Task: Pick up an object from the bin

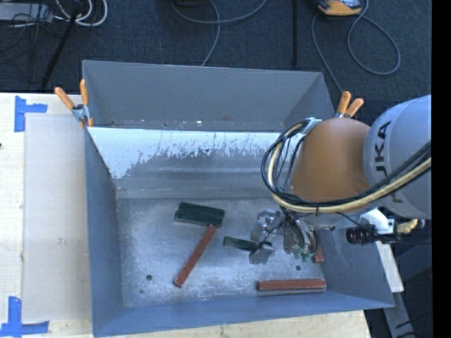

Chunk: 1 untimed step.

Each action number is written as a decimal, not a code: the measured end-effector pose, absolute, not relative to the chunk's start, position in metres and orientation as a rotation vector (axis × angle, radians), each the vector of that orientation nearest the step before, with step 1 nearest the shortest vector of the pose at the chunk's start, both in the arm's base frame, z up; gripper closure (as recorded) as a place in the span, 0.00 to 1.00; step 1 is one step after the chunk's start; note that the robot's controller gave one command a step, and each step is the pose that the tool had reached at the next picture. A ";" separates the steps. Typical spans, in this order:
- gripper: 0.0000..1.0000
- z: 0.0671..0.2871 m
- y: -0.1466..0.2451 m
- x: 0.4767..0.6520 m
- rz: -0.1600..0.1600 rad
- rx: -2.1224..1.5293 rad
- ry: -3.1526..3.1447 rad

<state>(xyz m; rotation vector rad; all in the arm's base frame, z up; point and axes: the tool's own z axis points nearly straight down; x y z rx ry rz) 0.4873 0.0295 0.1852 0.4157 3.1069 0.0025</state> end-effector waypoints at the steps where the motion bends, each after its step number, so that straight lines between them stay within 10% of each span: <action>1: 1.00 0.261 0.065 0.508 0.005 0.486 3.094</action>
Offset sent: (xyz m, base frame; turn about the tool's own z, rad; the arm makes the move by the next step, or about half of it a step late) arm 0.0180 0.0334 0.0721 0.0496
